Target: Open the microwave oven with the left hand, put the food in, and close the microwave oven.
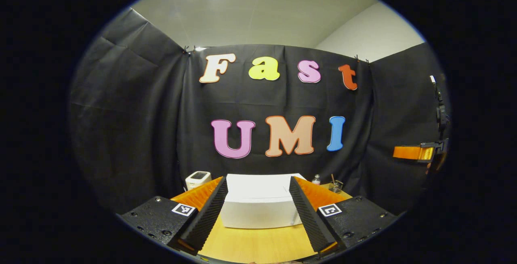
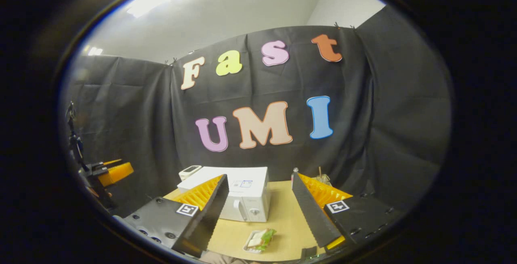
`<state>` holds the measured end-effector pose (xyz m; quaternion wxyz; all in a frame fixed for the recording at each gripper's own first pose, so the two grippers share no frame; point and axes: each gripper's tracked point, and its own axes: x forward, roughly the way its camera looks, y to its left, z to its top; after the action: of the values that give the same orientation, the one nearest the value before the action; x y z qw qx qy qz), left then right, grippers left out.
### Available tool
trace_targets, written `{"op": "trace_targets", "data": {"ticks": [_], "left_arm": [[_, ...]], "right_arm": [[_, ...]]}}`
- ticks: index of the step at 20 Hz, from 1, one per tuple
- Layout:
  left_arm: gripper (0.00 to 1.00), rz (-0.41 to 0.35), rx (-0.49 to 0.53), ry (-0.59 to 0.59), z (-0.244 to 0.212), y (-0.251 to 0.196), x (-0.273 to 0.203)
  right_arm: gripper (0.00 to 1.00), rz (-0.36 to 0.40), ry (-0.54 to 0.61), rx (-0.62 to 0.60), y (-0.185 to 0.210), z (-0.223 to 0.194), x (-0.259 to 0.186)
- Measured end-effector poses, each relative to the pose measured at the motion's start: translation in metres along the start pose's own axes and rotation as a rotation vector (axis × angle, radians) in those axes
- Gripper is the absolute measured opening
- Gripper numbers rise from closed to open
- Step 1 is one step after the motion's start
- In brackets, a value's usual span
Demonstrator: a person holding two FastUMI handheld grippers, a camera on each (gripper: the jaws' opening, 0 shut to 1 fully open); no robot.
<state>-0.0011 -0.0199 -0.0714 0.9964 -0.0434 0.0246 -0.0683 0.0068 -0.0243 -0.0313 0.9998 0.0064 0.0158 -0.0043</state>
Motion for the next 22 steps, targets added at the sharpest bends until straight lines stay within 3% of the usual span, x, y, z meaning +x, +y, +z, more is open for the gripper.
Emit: {"op": "trace_targets", "data": {"ticks": [2,3,4,5,9,10,11,12,17,18,21,22], "left_arm": [[0.95,-0.039,-0.02,0.012,-0.022,-0.005,0.005],[0.95,-0.054,-0.027,0.01,-0.032,-0.006,0.007],[0.99,-0.064,-0.033,0.001,-0.04,-0.007,0.011],[0.95,-0.081,-0.033,-0.007,-0.048,-0.01,0.015],[0.95,-0.104,-0.021,-0.006,-0.088,-0.017,0.037],[0.91,-0.109,-0.013,0.003,-0.1,-0.02,0.044],[0.95,-0.117,-0.007,0.013,-0.113,-0.025,0.051],[0.92,-0.128,-0.003,0.019,-0.125,-0.032,0.059],[0.95,-0.197,0.027,0.063,-0.185,-0.075,0.1],[0.96,-0.21,0.031,0.061,-0.194,-0.084,0.107],[0.96,-0.232,0.053,0.065,-0.221,-0.104,0.128],[0.96,-0.239,0.052,0.071,-0.232,-0.111,0.134]], "right_arm": [[0.98,-0.013,0.001,-0.003,-0.005,-0.008,0.006],[0.91,-0.016,0.009,-0.006,-0.006,-0.014,0.011],[0.91,-0.011,0.02,-0.011,-0.005,-0.02,0.014],[0.99,-0.011,0.029,-0.015,-0.007,-0.027,0.02],[0.98,-0.013,0.041,-0.018,-0.013,-0.053,0.042],[0.98,-0.005,0.05,-0.015,-0.012,-0.061,0.047],[0.98,0.0,0.059,-0.012,-0.011,-0.07,0.052],[0.98,-0.002,0.064,-0.016,-0.012,-0.076,0.057],[0.98,0.024,0.068,-0.08,-0.002,-0.099,0.083],[0.91,0.025,0.065,-0.095,-0.001,-0.102,0.088],[0.91,0.026,0.068,-0.162,0.002,-0.114,0.099],[0.98,0.032,0.076,-0.174,0.004,-0.119,0.102]]}}
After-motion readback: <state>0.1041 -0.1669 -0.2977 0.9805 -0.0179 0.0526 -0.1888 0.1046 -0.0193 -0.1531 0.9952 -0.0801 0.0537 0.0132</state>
